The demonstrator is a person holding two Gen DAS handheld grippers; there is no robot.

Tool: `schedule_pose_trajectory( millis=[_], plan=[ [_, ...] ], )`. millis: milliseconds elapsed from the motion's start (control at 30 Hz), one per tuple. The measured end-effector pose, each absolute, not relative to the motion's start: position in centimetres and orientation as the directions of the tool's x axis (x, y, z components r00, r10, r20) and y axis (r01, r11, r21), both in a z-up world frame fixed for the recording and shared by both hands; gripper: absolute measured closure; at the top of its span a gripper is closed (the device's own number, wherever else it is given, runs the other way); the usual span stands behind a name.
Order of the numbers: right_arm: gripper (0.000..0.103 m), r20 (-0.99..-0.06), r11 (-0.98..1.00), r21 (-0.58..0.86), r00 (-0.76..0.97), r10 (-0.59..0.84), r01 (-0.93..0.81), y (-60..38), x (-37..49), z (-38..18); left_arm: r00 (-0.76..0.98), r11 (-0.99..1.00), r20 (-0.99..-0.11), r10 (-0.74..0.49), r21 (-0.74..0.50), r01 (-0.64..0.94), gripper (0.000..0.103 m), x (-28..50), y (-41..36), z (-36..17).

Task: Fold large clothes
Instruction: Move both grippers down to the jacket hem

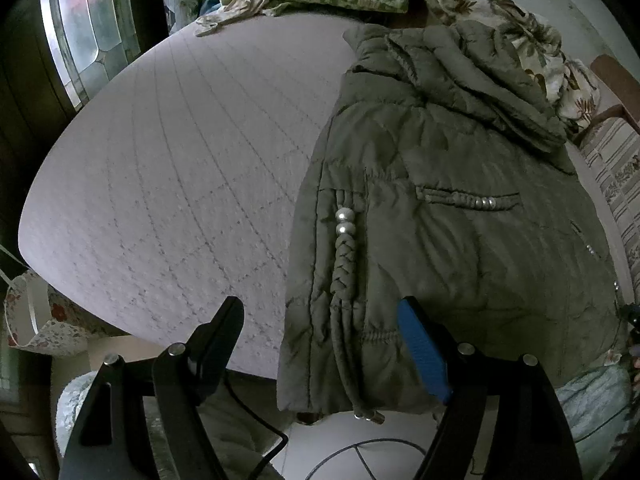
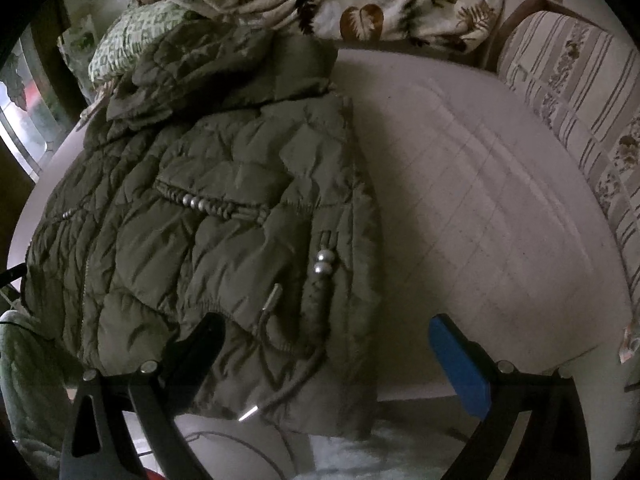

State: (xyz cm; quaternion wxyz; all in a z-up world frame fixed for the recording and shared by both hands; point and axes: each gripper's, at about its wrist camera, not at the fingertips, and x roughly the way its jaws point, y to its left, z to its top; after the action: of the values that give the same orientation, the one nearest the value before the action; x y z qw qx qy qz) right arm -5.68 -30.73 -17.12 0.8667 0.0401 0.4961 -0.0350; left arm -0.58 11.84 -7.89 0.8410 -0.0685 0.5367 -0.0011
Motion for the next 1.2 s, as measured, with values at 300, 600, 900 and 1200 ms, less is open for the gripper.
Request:
schedule_pose_trajectory(
  millis=[300,600,900,1200],
  plan=[
    [0.0,-0.861,0.994,0.034,0.507,-0.022,0.101,-30.8,-5.4,-17.1,0.407,0.989,-0.907,-0.104,-0.136,-0.049,0.023,-0.2,10.7,-8.7],
    [0.0,-0.871,0.993,0.038,0.491,-0.023,0.114,-31.2,-5.1,-17.7,0.362,0.979,-0.919,-0.157,-0.193,-0.063,0.023,-0.1,10.8,-11.0],
    [0.0,-0.892,0.987,0.101,0.45,0.033,0.128,-31.9,-4.2,-19.2,0.352,0.987,-0.924,-0.148,-0.161,-0.006,0.03,-0.1,8.9,-11.5],
    [0.001,-0.901,0.961,0.219,0.412,0.132,0.172,-32.6,-3.4,-21.4,0.327,0.985,-0.929,-0.171,-0.168,0.037,0.05,1.0,6.9,-11.8]
  ],
)
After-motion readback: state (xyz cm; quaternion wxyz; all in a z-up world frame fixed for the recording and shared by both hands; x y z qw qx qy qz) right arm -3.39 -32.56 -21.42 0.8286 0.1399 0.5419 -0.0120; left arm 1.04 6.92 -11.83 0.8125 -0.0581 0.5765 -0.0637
